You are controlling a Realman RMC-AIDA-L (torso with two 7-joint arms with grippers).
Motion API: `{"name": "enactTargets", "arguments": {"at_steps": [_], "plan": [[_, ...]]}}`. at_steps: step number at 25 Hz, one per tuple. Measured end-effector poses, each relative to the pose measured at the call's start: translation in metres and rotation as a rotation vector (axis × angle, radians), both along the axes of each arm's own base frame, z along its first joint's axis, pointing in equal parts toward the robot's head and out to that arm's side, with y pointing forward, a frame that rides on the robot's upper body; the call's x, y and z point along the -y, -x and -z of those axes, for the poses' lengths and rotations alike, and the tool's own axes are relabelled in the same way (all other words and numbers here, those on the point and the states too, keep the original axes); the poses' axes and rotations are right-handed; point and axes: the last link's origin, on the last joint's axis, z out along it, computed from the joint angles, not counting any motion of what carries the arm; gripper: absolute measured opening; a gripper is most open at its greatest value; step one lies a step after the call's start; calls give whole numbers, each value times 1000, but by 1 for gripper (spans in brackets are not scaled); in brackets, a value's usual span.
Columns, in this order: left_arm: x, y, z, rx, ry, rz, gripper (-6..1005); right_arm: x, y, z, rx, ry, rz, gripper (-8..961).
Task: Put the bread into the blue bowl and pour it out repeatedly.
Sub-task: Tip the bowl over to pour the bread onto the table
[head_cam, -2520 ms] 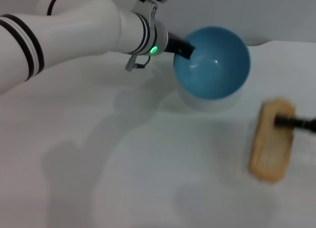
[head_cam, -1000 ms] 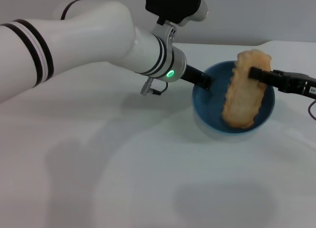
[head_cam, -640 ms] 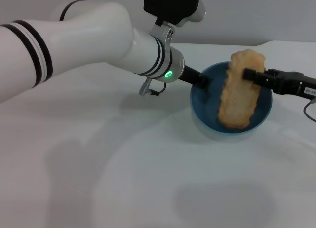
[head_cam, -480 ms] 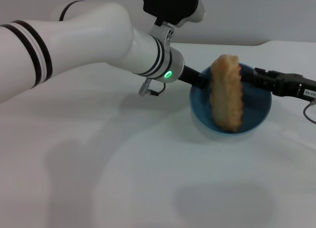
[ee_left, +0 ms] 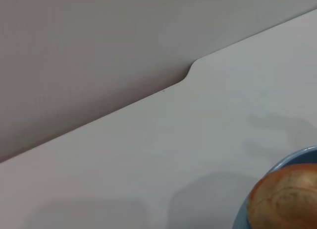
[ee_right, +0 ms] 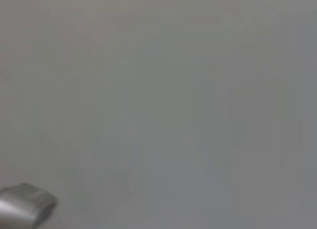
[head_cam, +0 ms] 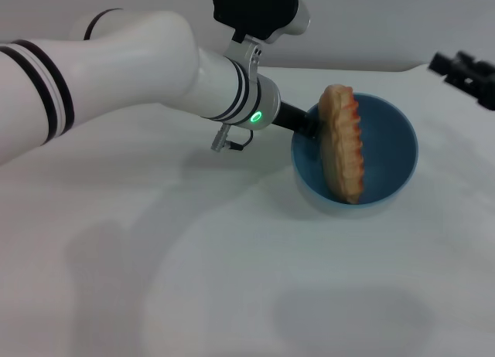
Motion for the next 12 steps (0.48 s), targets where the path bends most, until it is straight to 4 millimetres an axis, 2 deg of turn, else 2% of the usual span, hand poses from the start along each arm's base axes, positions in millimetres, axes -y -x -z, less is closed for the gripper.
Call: {"name": "enactTargets", "arguments": {"at_steps": [5, 6, 7, 12], "plan": [[-2, -1, -1, 4, -13, 7, -1, 0, -22, -5, 155, -113, 29, 760], [-3, -2, -1, 5, -18, 11, -2, 3, -32, -5, 245, -164, 25, 760], [-3, -2, -1, 5, -18, 11, -2, 3, -32, -5, 245, -164, 25, 760], [-8, -7, -2, 11, -55, 56, -2, 21, -70, -1, 446, -234, 79, 759]]}}
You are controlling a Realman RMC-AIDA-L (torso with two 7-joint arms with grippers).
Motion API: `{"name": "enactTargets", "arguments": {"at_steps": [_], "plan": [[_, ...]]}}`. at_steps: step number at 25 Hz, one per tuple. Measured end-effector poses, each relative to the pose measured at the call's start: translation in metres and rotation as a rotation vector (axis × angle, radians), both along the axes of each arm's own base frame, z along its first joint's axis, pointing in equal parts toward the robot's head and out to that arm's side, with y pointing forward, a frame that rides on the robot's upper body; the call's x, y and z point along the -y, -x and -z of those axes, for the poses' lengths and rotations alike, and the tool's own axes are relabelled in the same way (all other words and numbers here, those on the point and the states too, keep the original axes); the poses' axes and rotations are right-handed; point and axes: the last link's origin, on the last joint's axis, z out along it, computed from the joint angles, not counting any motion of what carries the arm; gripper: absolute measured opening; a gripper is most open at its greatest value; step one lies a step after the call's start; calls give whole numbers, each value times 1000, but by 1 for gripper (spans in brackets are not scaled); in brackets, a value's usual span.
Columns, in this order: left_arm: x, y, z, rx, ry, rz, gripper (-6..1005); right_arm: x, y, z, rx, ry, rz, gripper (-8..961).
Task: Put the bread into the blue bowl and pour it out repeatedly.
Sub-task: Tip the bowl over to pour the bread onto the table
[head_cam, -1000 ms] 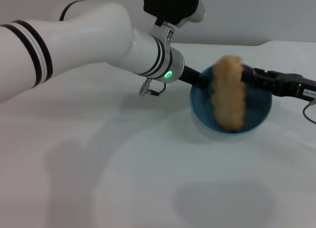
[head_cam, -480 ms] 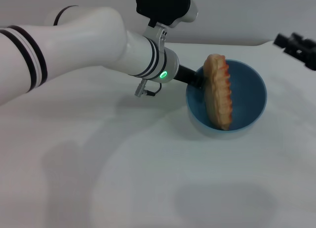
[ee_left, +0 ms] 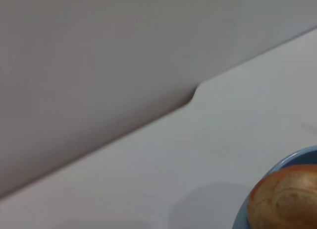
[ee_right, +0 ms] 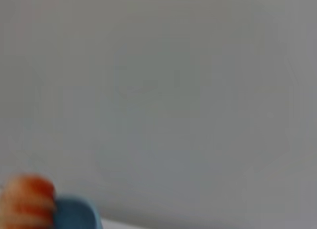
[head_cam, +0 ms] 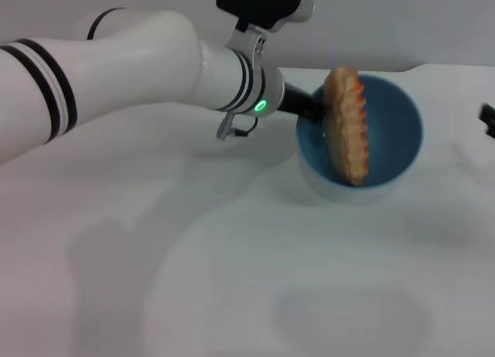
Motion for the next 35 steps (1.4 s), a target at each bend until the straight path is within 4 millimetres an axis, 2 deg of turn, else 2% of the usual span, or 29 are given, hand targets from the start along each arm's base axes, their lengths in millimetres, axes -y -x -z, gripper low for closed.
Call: {"name": "enactTargets", "arguments": {"at_steps": [6, 12, 15, 18, 22, 26, 30, 35], "plan": [[-9, -16, -2, -30, -30, 128, -2, 19, -23, -4, -8, -86, 76, 758], [-28, -41, -11, -147, -65, 309, -2, 39, -44, -9, 28, -301, 138, 758], [-34, -57, -12, -202, -92, 408, -3, 45, -52, -14, -30, -407, 210, 757], [-36, -65, -12, -218, -107, 453, -3, 52, -60, -20, -115, -483, 282, 755], [-39, -78, -14, -265, -125, 532, -3, 57, -61, -13, -164, -479, 310, 750], [-42, -88, -15, -318, -134, 600, -3, 65, -53, 6, -239, -446, 300, 745], [-42, -91, -15, -398, -146, 693, -2, 69, -50, 10, -262, -447, 291, 740], [-38, -97, -11, -432, -170, 799, -2, 73, -52, 4, -273, -470, 285, 734]]}}
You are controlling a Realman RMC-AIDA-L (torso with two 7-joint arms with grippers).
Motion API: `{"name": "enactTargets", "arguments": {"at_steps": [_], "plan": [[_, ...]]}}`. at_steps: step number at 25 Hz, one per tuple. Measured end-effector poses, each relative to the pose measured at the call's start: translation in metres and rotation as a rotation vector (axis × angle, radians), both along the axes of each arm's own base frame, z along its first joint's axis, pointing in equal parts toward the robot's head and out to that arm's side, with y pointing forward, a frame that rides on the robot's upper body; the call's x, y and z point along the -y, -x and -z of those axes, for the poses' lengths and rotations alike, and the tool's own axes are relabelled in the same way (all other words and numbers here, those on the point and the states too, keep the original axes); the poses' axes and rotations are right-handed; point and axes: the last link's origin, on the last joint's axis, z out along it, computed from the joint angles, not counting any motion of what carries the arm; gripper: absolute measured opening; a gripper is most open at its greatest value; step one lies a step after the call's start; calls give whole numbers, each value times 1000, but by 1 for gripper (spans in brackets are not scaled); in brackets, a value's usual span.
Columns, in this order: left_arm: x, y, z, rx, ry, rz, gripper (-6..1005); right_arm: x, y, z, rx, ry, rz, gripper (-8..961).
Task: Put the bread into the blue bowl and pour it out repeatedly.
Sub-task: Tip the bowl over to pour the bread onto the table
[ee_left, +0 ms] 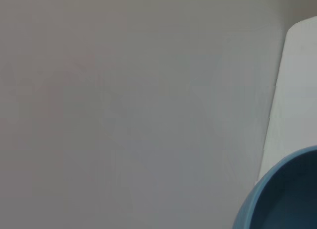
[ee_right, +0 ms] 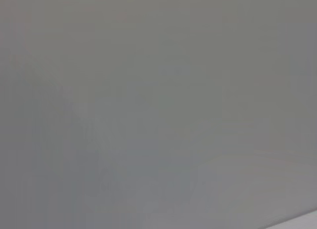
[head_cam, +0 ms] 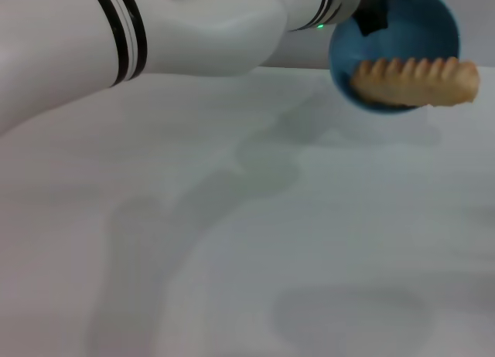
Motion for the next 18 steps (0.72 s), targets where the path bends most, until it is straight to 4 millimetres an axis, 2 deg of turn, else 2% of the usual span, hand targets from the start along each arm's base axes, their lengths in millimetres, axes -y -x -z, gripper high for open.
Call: {"name": "enactTargets", "arguments": {"at_steps": [5, 9, 12, 18], "plan": [[3, -1, 1, 17, -26, 105, -1, 2, -2, -5, -7, -33, 10, 727], [3, 0, 0, 27, -28, 95, -1, 1, -2, -5, -32, -39, 12, 723], [1, 5, -2, 70, -31, 45, -2, -2, -2, -5, -118, -26, 14, 719], [-6, 23, -12, 219, -53, -147, -2, -18, 10, -3, -247, 163, -74, 711]]}}
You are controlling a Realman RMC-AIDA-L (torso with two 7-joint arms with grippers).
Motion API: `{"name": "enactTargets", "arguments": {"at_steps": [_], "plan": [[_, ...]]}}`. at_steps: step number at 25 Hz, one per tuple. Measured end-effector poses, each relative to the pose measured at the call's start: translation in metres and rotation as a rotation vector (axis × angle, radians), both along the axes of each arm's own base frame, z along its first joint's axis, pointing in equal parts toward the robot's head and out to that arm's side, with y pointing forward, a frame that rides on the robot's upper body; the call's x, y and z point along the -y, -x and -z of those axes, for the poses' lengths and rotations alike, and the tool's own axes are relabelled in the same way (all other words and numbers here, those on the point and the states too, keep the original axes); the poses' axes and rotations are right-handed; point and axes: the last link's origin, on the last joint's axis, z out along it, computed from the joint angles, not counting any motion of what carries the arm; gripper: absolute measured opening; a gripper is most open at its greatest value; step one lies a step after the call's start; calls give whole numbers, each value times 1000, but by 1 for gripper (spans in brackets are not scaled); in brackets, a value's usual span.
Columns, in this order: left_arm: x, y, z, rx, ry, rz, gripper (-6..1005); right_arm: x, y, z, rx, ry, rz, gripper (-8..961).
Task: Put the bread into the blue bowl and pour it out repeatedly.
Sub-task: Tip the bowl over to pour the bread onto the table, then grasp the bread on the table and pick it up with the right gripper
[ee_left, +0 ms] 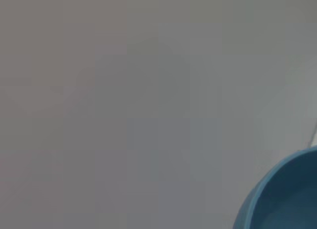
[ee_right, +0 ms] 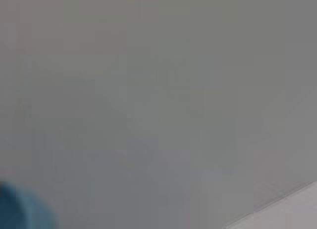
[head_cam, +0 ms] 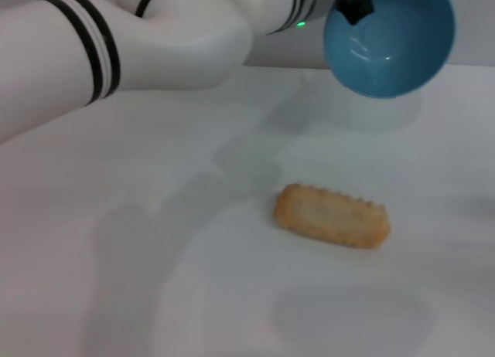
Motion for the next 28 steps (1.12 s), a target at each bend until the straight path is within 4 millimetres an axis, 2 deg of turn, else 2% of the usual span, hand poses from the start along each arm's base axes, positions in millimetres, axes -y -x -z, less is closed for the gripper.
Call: {"name": "enactTargets", "arguments": {"at_steps": [2, 3, 4, 5, 11, 20, 28], "plan": [[-2, 7, -4, 56, -3, -65, -2, -9, 5, 4, -52, 104, -14, 709], [-4, 15, -9, 105, -6, -126, -2, -18, 11, 10, -102, 242, -17, 708], [-4, 15, -9, 105, -6, -126, -2, -18, 11, 10, -102, 242, -17, 707], [-4, 18, -11, 129, -7, -154, -2, -23, 15, 14, -127, 313, -13, 705], [-5, 36, -14, 195, 1, -271, -2, -48, 46, 38, -186, 692, 27, 698], [1, 75, -18, 318, -6, -449, -1, -58, 70, 62, -160, 943, 96, 687], [9, 96, -16, 340, -8, -504, -1, -63, 80, 75, -139, 961, 97, 677]]}}
